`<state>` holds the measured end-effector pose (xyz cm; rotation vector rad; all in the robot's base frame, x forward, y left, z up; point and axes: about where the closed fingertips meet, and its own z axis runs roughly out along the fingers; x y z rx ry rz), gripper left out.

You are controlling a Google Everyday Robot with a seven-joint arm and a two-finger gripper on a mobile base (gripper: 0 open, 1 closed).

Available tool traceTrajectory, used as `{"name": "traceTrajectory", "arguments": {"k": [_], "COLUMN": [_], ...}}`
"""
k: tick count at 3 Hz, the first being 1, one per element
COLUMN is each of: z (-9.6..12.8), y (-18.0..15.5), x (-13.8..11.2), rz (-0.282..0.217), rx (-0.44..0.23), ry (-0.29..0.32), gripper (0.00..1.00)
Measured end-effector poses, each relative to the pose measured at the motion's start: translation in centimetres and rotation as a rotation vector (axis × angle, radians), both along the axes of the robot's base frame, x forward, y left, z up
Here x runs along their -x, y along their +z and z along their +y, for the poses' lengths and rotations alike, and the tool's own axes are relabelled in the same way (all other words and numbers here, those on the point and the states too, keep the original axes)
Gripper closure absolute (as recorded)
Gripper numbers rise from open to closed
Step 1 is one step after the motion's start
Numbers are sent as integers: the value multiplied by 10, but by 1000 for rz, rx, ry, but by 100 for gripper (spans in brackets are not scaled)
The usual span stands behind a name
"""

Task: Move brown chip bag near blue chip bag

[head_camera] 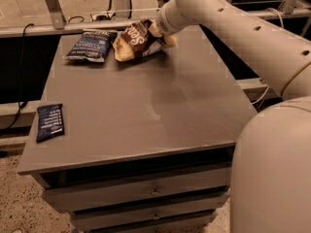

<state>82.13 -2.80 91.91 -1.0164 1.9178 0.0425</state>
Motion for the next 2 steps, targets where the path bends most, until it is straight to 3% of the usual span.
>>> {"name": "traceTrajectory", "arguments": {"k": [2], "z": [24], "y": [-19], "x": [12], "rz": [60], "rx": [-58], "ry": [17], "gripper": [36]}}
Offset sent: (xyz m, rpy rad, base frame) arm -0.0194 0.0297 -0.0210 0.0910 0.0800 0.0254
